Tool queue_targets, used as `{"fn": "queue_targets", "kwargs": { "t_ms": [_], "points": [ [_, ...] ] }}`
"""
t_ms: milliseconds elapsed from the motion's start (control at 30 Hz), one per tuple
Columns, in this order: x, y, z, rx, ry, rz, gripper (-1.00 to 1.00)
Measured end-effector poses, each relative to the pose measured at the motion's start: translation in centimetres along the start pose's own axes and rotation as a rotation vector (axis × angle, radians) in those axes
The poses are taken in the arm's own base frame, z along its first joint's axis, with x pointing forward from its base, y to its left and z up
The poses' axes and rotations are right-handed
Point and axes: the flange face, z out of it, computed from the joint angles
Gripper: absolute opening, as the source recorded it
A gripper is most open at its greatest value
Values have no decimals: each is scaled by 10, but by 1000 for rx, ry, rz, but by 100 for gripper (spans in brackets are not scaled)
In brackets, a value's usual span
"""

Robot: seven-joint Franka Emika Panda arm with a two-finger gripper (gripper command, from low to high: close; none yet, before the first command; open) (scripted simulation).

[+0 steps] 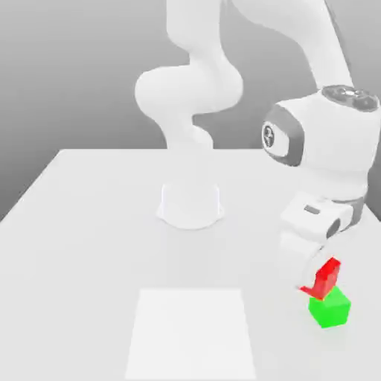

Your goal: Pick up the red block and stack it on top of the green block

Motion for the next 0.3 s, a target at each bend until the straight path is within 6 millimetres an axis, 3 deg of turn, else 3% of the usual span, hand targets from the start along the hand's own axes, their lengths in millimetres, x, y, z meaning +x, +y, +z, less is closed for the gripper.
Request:
{"fn": "queue_targets", "kwargs": {
  "t_ms": [167,200,300],
  "points": [
    [-2,-1,51,-4,4,8,-100],
    [-2,-1,58,-4,4,8,100],
    [-2,-1,58,-4,4,8,100]
  ]
}}
